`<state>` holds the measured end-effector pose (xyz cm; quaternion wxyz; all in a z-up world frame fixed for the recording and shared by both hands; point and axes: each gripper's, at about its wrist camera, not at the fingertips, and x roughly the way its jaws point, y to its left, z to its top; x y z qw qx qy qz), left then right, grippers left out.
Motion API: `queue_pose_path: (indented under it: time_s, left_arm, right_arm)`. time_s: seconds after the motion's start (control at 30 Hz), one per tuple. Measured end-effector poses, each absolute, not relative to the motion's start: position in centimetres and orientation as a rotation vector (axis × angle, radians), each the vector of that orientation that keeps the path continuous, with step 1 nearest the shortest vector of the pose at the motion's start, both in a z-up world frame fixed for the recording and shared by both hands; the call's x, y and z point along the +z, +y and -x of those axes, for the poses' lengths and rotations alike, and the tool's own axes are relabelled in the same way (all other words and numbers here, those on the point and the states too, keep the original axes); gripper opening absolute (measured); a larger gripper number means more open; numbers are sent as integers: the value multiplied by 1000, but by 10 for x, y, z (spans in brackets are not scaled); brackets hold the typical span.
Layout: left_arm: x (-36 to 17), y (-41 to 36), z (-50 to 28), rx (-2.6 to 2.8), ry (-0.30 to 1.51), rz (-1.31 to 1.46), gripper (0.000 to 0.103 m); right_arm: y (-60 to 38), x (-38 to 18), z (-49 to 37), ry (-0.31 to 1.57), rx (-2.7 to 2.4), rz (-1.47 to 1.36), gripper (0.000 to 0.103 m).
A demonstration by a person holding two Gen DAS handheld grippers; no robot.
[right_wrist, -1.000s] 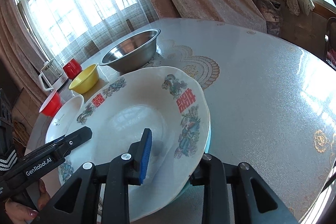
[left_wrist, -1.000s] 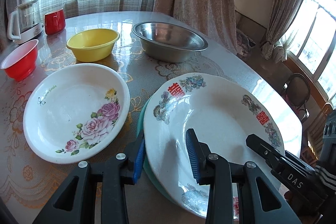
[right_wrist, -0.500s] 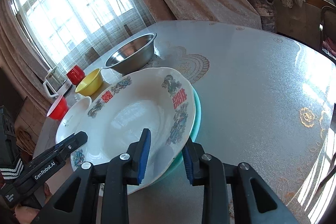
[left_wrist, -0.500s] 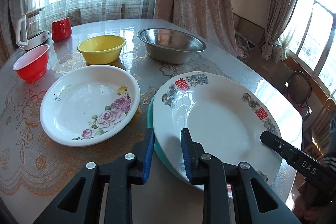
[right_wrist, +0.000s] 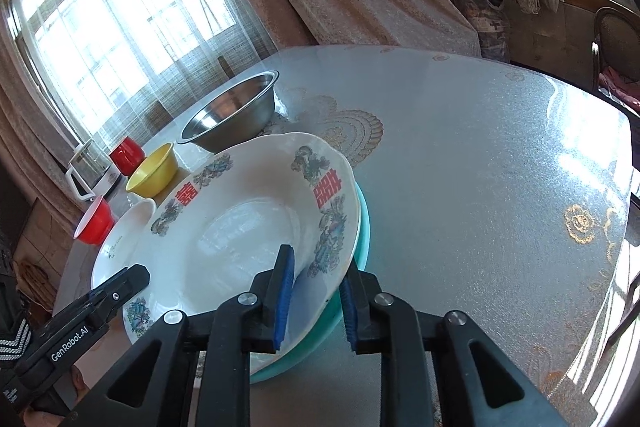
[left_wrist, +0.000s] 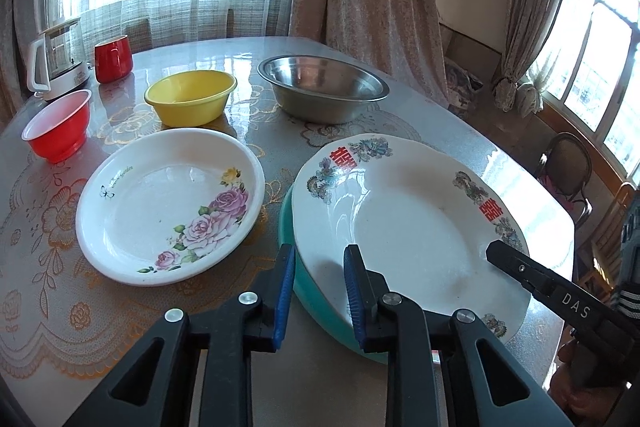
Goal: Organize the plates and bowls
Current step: 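Open both grippers and move them to the white floral plate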
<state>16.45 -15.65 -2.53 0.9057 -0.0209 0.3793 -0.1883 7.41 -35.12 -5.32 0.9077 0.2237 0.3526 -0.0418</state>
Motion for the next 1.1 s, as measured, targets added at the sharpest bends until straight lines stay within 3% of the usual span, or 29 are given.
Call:
queue_pose_path:
  time_s: [0.2,0.37,0.5,0.83,1.1]
  left_arm:
    - [-17,-139,-153,-374,764,60,30]
    - [-11,-116,-142,-371,732,123,53]
    - [-11,-99,-137,-345,715,136,56]
    - [-12,-42,-177,-165,666,190,77]
    - [-32,-12,-207,-141,779,270,82]
  right_arm:
    - [-349,-49,-70,727,-103,-484,32]
    - [-348,-43,-59,703,-149,-471,32]
    - [-344,-36,-46,669,-211,-419,32]
    - [-325,-1,-30,580,-181,-370,33]
    - [-265,22,-65,611,-24,-217,40]
